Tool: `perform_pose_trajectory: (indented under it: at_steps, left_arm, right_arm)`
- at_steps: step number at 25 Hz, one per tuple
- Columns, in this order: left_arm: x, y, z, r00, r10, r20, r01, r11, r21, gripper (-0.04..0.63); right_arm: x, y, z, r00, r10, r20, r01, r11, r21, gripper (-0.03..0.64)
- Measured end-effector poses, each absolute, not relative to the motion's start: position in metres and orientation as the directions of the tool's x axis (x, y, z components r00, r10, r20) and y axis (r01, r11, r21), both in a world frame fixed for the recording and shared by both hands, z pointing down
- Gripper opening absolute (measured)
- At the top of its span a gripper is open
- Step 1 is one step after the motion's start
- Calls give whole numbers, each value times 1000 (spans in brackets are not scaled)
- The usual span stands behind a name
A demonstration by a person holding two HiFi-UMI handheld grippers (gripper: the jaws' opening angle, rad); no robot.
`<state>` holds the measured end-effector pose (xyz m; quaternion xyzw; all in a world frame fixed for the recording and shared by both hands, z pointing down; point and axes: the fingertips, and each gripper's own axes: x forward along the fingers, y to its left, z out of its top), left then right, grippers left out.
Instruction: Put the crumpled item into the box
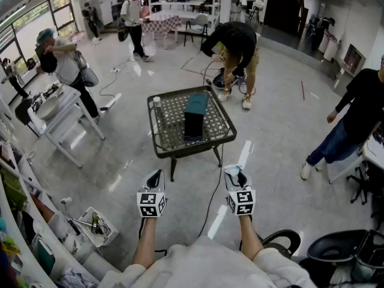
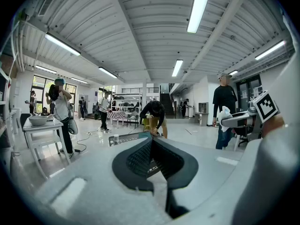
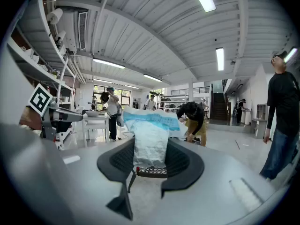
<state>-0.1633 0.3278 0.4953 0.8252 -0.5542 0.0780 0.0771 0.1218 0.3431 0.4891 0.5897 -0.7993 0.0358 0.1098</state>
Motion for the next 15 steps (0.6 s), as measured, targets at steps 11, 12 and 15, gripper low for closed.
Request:
perform_pose_trajectory:
  at_steps: [11, 12, 15]
  left_arm:
    - [-128, 320, 492, 377, -903, 208, -925, -379, 28, 3]
    - [-124, 319, 492, 377, -902, 209, -925, -380, 27, 3]
    - [-110, 316, 491, 374, -903, 210, -925, -378, 23, 3]
  right_arm:
    - [149, 332, 489, -289, -935, 204, -950, 306, 60, 150]
    - [152, 330, 488, -292, -936, 198, -949, 309, 58, 153]
    - [160, 324, 486, -298, -935, 190, -948, 314, 57, 155]
